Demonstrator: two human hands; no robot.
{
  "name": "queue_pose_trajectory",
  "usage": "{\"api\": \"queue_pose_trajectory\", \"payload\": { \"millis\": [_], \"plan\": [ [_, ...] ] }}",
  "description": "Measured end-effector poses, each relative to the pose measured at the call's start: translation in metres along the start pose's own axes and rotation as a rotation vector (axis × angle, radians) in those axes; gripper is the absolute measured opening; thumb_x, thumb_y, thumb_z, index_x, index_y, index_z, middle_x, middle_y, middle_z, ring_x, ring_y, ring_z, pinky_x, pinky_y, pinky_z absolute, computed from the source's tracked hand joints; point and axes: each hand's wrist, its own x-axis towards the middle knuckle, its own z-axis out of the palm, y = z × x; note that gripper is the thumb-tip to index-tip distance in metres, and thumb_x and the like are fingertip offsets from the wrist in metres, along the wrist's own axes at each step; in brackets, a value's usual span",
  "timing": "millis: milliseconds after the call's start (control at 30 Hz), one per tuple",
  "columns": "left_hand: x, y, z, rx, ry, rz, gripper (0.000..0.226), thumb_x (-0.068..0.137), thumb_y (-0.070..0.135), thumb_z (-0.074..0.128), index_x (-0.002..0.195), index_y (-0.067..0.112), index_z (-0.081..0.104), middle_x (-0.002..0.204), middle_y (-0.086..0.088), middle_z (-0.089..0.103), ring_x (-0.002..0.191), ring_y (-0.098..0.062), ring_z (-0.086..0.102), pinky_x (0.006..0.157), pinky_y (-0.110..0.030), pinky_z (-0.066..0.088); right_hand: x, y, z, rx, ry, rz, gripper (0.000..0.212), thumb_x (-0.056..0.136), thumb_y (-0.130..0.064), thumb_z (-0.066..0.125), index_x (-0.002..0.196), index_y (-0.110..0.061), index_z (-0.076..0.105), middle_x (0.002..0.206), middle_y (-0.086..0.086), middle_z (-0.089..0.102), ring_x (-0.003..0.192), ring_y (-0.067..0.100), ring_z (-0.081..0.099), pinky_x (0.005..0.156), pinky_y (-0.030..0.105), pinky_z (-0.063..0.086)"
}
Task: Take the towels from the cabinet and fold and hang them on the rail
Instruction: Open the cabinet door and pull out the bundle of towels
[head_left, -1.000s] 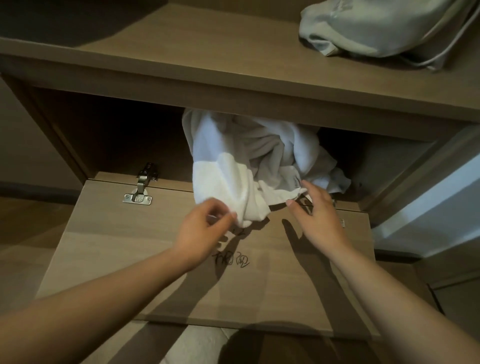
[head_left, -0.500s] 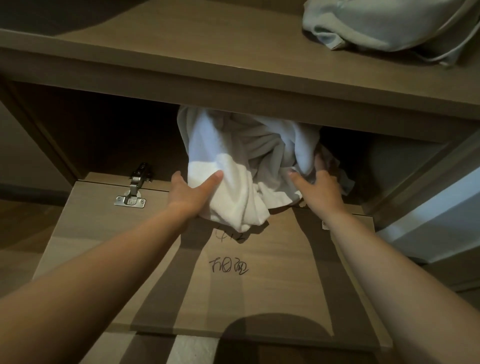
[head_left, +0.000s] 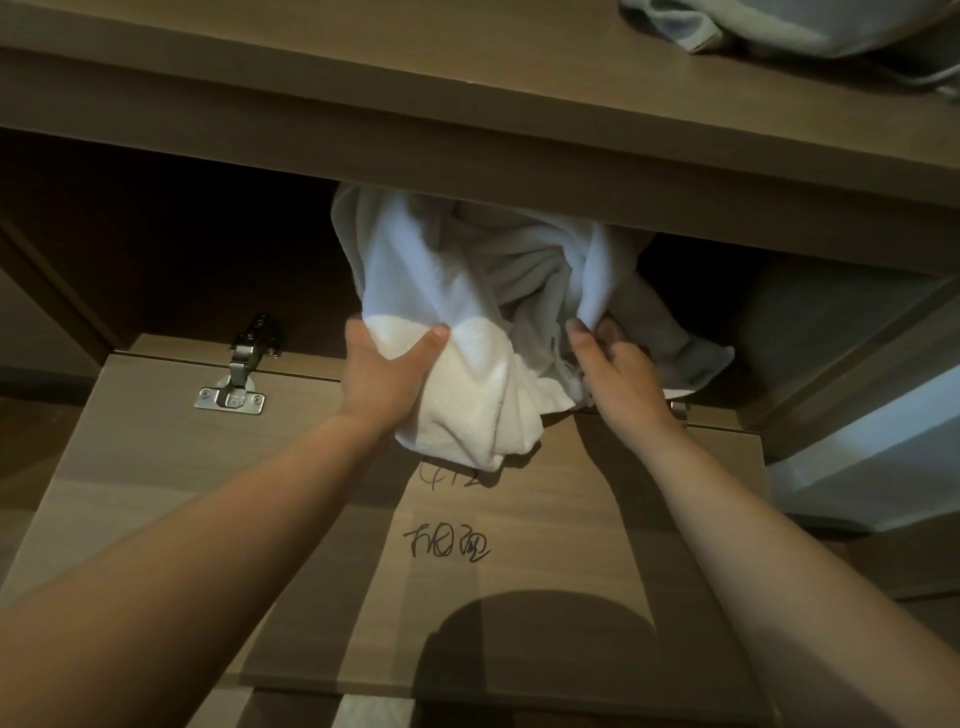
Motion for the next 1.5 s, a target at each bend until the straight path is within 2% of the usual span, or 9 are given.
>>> {"api": "queue_pose_trajectory", "payload": {
  "millis": [200,333,500,833,1000,1100,1200,1333,1500],
  "plan": [
    [-0.012,0.009,-0.01,0.039,0.031,0.1,0.07,0.083,0.044,0.071,0.136,0.021,0.032,0.115,0.003,0.047,0.107,-0.02,0.051,0.087,-0.038,0.047,-0.01,-0.007,0.003,0.087,0.063,-0.045,0.031,0.098,-0.048,0.049,0.087,-0.02,0.06,0.072,0.006,0.062,0.07,0.022,0.061,0.065,0.039,0.047],
    [-0.036,0.008,-0.021,-0.004,-0.026,0.06,0.073,0.082,0.041,0.072,0.141,0.022,0.033,0.13,-0.001,0.052,0.117,-0.024,0.053,0.099,-0.048,0.047,-0.025,-0.016,0.009,0.05,0.157,0.025,0.033,0.099,-0.028,0.048,0.068,-0.019,0.053,0.062,-0.002,0.061,0.06,0.01,0.06,0.063,0.034,0.043],
    [-0.076,-0.004,-0.042,-0.092,-0.082,0.018,0.073,0.078,0.043,0.075,0.139,0.026,0.039,0.128,0.003,0.059,0.115,-0.023,0.058,0.099,-0.049,0.048,-0.074,-0.021,0.002,0.111,0.056,0.009,0.034,0.095,-0.027,0.049,0.063,-0.02,0.055,0.06,-0.009,0.061,0.058,0.005,0.057,0.055,0.015,0.039],
    [-0.121,-0.011,-0.052,-0.231,-0.222,-0.117,0.075,0.06,0.072,0.067,0.123,0.038,0.045,0.121,0.01,0.061,0.113,-0.021,0.059,0.096,-0.053,0.049,-0.145,-0.019,-0.007,0.13,-0.019,0.002,0.033,0.095,-0.032,0.051,0.062,-0.029,0.054,0.058,-0.004,0.054,0.055,0.011,0.05,0.05,0.018,0.035],
    [-0.098,0.001,-0.063,-0.172,-0.11,-0.211,0.102,0.047,0.083,0.066,0.126,0.026,0.036,0.128,-0.003,0.054,0.114,-0.03,0.057,0.098,-0.056,0.046,-0.132,-0.033,-0.03,0.004,0.053,0.089,0.016,0.09,-0.041,0.058,0.091,-0.025,0.058,0.088,-0.005,0.062,0.082,0.012,0.059,0.074,0.039,0.053],
    [-0.074,0.02,-0.076,-0.029,0.012,-0.048,0.125,0.044,0.087,0.067,0.147,0.033,0.019,0.153,-0.01,0.03,0.134,-0.033,0.04,0.107,-0.057,0.038,-0.132,-0.05,-0.034,0.014,0.161,0.074,0.059,0.084,-0.055,0.06,0.134,-0.035,0.036,0.135,-0.01,0.044,0.124,0.014,0.044,0.1,0.044,0.047],
    [-0.045,0.041,-0.086,0.092,-0.035,0.087,0.131,0.052,0.082,0.069,0.154,0.034,0.002,0.162,-0.007,0.01,0.145,-0.033,0.021,0.114,-0.054,0.028,-0.143,-0.064,-0.021,0.029,0.118,-0.032,0.085,0.077,-0.076,0.05,0.147,-0.05,0.01,0.156,-0.018,0.014,0.145,0.014,0.019,0.112,0.04,0.031],
    [-0.023,0.056,-0.081,0.053,-0.229,-0.045,0.133,0.042,0.088,0.068,0.151,0.042,0.008,0.154,-0.004,0.03,0.133,-0.038,0.04,0.099,-0.062,0.043,-0.13,-0.065,-0.002,0.033,-0.067,0.032,0.091,0.072,-0.086,0.042,0.139,-0.064,-0.015,0.16,-0.02,-0.018,0.15,0.013,-0.01,0.113,0.041,0.015],
    [-0.017,0.049,-0.067,-0.066,-0.376,-0.155,0.123,0.041,0.081,0.077,0.143,0.053,0.014,0.139,0.005,0.045,0.118,-0.028,0.052,0.094,-0.057,0.048,-0.086,-0.07,0.002,0.23,-0.057,0.107,0.095,0.073,-0.082,0.041,0.147,-0.055,-0.011,0.163,-0.013,-0.013,0.15,0.013,-0.004,0.113,0.036,0.013]
  ]
}}
